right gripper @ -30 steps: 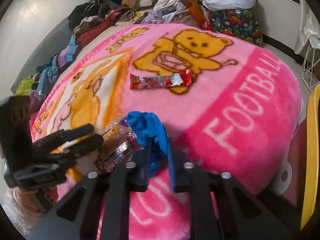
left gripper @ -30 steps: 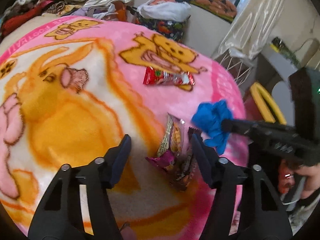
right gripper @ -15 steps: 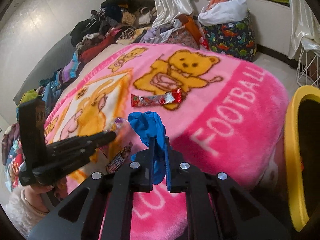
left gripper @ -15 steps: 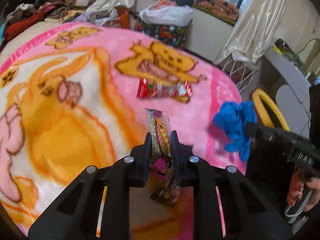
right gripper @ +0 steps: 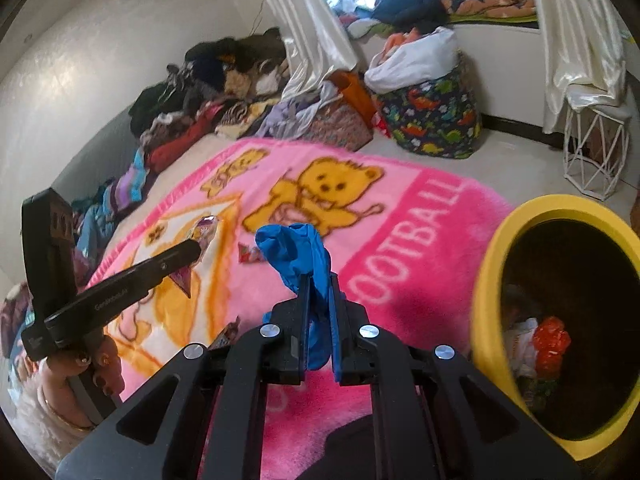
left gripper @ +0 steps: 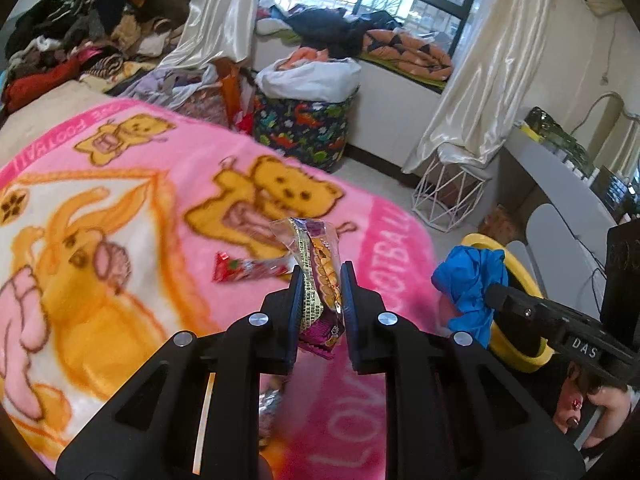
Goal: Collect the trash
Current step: 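Carry the snack wrapper and blue glove over the yellow-rimmed bin, then open both grippers to drop the wrapper and glove into the bin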
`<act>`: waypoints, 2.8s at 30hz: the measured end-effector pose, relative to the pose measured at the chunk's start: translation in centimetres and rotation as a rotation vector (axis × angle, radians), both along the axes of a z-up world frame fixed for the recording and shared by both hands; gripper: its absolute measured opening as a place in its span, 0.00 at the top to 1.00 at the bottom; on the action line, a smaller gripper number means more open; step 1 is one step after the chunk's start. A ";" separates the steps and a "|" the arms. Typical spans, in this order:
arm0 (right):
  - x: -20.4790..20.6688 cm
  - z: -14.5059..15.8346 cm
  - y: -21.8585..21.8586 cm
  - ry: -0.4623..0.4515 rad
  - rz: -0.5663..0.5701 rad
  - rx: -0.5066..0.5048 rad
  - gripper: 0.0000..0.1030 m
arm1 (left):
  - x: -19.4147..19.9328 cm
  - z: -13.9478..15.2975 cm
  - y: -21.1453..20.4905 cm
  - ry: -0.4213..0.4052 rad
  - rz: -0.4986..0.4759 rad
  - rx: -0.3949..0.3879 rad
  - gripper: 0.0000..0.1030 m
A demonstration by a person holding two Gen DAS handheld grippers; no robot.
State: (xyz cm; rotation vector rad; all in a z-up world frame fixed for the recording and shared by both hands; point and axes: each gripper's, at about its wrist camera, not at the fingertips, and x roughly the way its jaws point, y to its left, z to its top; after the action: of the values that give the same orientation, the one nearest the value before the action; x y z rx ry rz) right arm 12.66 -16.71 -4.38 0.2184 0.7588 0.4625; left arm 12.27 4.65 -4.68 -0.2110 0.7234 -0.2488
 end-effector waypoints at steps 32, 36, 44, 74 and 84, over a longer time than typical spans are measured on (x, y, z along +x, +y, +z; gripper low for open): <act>-3.0 3.1 -15.0 -0.100 -0.303 0.121 0.92 | -0.3 3.3 -14.7 -0.076 -0.266 0.026 0.88; -3.2 3.3 -16.2 -0.110 -0.335 0.114 0.92 | -0.3 2.9 -16.2 -0.073 -0.296 0.038 0.88; -3.6 2.6 -19.4 -0.095 -0.406 0.140 0.92 | -0.4 2.2 -19.0 -0.063 -0.346 0.047 0.88; -2.8 -1.3 -24.3 0.037 -0.558 0.203 0.44 | 2.6 -4.5 -25.7 0.108 -0.452 0.089 0.28; -2.9 -0.5 -23.1 0.001 -0.560 0.142 0.26 | 2.1 -2.5 -22.8 0.024 -0.353 0.062 0.10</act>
State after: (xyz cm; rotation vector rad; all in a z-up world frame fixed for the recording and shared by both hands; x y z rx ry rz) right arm 9.71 -39.76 -4.84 0.5459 0.6321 -0.0172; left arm 14.32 -18.10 -7.21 -0.0261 0.7893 -0.5597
